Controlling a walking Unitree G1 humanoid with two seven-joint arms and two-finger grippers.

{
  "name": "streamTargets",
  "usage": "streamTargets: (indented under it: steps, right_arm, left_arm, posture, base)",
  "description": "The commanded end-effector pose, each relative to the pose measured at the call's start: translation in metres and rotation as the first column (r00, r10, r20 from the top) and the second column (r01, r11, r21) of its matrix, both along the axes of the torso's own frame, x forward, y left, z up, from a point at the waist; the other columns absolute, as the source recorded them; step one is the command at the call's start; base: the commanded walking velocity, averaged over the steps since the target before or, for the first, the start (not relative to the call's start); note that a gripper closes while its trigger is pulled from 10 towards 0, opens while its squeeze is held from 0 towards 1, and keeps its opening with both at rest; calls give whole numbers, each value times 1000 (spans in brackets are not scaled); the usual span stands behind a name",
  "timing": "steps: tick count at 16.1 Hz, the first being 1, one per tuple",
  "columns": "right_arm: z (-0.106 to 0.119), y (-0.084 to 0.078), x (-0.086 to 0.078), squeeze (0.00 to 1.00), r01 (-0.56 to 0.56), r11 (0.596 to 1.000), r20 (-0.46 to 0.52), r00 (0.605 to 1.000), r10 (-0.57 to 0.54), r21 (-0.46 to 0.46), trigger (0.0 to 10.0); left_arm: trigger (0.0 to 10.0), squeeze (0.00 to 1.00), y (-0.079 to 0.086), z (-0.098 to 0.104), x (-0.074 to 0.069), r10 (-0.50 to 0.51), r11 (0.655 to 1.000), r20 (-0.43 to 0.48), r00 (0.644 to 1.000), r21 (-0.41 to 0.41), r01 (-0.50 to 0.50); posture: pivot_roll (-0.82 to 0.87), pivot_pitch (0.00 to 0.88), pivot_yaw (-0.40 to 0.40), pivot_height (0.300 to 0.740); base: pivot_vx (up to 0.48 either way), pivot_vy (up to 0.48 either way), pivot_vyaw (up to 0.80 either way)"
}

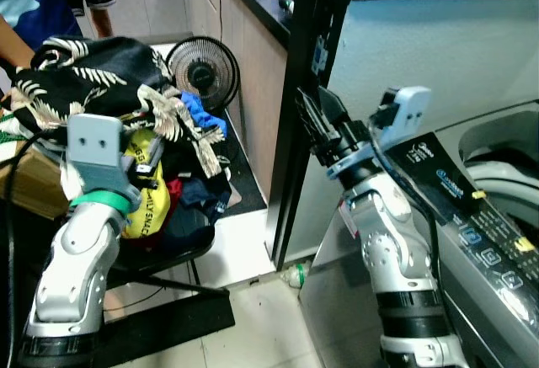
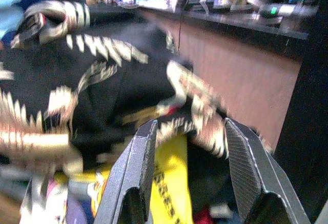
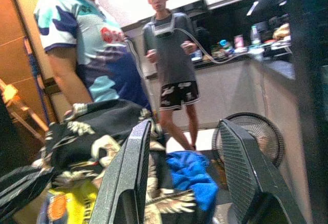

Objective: Clothes washing

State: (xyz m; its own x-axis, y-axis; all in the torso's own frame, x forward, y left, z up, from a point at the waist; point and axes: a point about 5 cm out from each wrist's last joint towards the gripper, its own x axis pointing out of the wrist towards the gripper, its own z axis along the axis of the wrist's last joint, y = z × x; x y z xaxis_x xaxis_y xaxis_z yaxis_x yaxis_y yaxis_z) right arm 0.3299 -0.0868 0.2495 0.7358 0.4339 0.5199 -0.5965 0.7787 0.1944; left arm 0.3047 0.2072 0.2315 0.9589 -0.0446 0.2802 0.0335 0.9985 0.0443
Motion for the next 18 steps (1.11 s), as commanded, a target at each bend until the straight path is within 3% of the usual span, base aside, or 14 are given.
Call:
streamTargets:
  steps: [1, 4, 10, 12, 18]
  right_arm:
    - [-2, -1, 0, 0, 5, 1000, -12, 1000, -5, -8, 10000]
    - [1, -6, 2, 0, 28, 1000, -17, 999, -28, 14, 10000]
    - [2, -7, 1, 0, 40, 999, -7, 999, -40, -5, 10000]
    - [-2, -6, -2, 0, 40, 999, -8, 999, -40, -22, 10000]
    - [-8, -5, -5, 0, 34, 999, -21, 999, -35, -29, 10000]
  left_arm:
    - [10000, 0, -5, 1, 0, -36, 999, -2, 999, -27, 36]
    - [10000, 0, -29, 2, 2, -148, 989, -9, 989, -14, 148]
    - [10000, 0, -40, -2, 1, -190, 982, -21, 982, -27, 189]
    - [10000, 0, -49, -8, 2, -227, 971, -50, 973, -90, 222]
    - [10000, 0, -51, -18, 12, -173, 985, -120, 977, -41, 170]
  posture:
    - [25, 0, -7, 740]
    - [22, 0, -3, 740]
    - [14, 0, 15, 740]
    - [12, 0, 17, 740]
    - [16, 0, 25, 740]
  base:
    - [0, 0, 0]
    - [0, 0, 0]
    - [0, 0, 667]
    - [0, 0, 800]
    - [0, 0, 796]
